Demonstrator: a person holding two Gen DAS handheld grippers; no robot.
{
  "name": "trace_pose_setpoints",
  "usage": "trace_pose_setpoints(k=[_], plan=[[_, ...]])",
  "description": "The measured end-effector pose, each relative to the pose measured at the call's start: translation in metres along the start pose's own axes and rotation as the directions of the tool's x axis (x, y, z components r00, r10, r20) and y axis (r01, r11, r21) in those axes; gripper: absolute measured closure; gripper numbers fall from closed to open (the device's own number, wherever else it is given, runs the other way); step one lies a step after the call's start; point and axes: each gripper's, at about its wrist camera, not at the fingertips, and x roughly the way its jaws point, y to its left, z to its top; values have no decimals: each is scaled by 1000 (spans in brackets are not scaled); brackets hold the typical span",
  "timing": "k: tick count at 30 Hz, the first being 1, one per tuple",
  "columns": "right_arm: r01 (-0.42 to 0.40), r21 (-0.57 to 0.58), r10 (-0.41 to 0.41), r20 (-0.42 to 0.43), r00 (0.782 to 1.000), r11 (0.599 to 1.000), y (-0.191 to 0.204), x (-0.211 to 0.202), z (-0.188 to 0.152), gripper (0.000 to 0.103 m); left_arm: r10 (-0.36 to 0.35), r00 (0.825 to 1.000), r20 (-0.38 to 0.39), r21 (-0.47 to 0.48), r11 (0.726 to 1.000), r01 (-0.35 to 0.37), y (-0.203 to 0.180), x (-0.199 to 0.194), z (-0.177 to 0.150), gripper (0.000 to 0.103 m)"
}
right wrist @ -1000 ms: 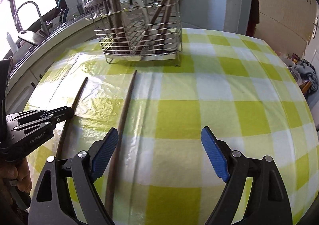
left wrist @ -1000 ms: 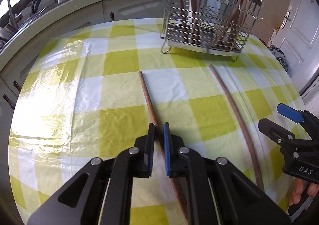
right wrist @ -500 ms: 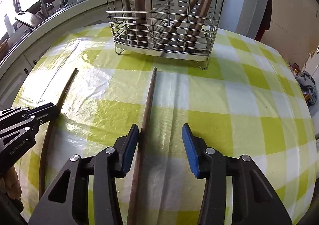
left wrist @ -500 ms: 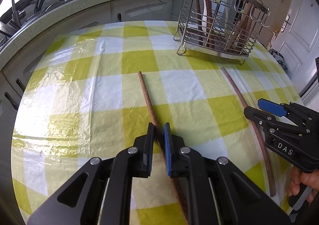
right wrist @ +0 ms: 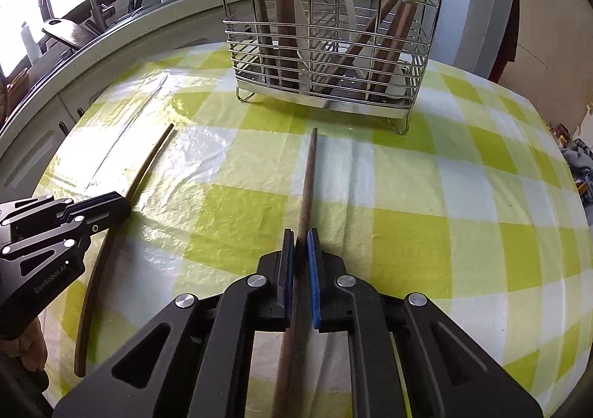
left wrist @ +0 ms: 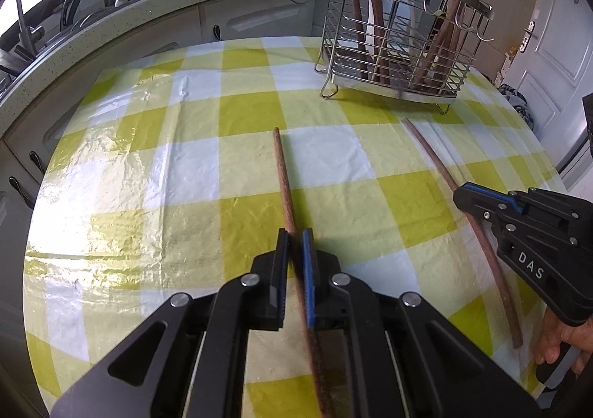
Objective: Organize utensils
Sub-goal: 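Grasp a brown chopstick with the left tool while the right tool grasps another, then lift both chopsticks upright and carry them over the wire rack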
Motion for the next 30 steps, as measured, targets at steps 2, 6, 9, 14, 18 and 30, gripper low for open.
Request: trace_pose_setpoints(k=[2, 6, 9, 14, 18, 30], plan=[[-2, 11, 2, 16, 1000, 1000, -6, -7, 0, 94, 2, 1000, 9, 1, 1000, -2, -1, -4, 0, 96], [-9, 29, 7, 52, 999, 1000, -15, -26, 1, 94, -5, 1000, 30, -5, 1000, 5, -1, -15, 4, 96], [-17, 40, 14, 82, 997, 999, -19, -44, 1, 94, -8, 999, 52, -3, 1000, 8, -4, -27, 6, 96], [-24, 50, 18, 127, 992, 998, -29, -73, 1, 94, -8, 995, 97, -6, 1000, 9, -8, -49, 10, 96], [-24, 62, 14, 158, 987, 998, -35, -95, -1, 94, -11, 991, 135, -13, 1000, 13, -10, -69, 13, 96], [-16, 101, -8, 235, 972, 995, -54, -139, 0, 94, -28, 976, 215, 6, 1000, 28, -26, -113, 21, 96]])
